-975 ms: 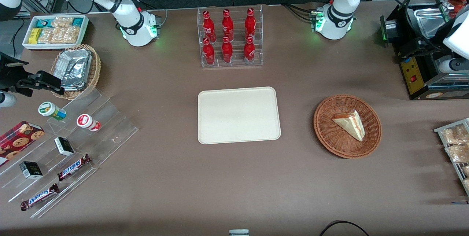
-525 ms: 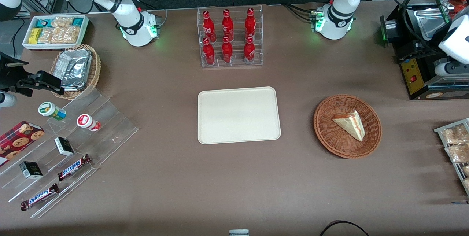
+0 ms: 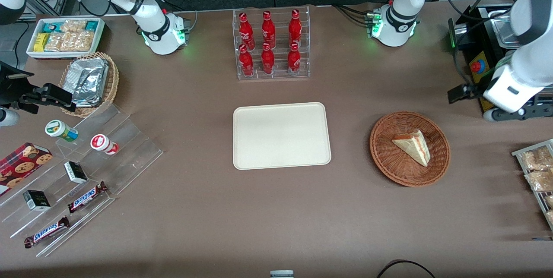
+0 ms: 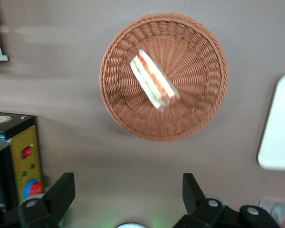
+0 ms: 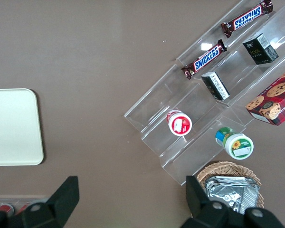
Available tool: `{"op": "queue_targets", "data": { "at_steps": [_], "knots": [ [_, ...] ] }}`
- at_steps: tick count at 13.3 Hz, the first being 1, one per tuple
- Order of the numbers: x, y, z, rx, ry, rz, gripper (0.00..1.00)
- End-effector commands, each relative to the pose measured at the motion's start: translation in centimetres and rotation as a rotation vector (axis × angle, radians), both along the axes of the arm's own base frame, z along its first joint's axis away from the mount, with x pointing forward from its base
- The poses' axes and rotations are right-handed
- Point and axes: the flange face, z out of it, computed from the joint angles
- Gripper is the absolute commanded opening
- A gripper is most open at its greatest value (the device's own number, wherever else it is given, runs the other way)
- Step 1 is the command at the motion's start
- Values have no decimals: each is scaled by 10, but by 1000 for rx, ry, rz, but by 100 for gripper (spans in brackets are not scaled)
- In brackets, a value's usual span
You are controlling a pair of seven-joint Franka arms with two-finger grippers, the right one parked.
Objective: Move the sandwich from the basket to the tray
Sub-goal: 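Move the left gripper over the wicker basket and lower toward the sandwich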
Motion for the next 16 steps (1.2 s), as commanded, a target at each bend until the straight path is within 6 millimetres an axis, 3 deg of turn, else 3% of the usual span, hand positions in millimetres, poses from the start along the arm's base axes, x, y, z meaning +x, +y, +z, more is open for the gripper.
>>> {"op": "queue_targets", "data": {
  "at_steps": [1,3,7,11,16],
  "knots": [
    [-20,-4,-47,21,-75,171,100],
    [-25,-9,-80,27,-142,345,100],
    [-25,-14,-117,27,-185,590,100],
    [-36,-21,-164,5,-231,632,100],
    [-30,-24,-208,-5,-239,678,100]
  ]
}}
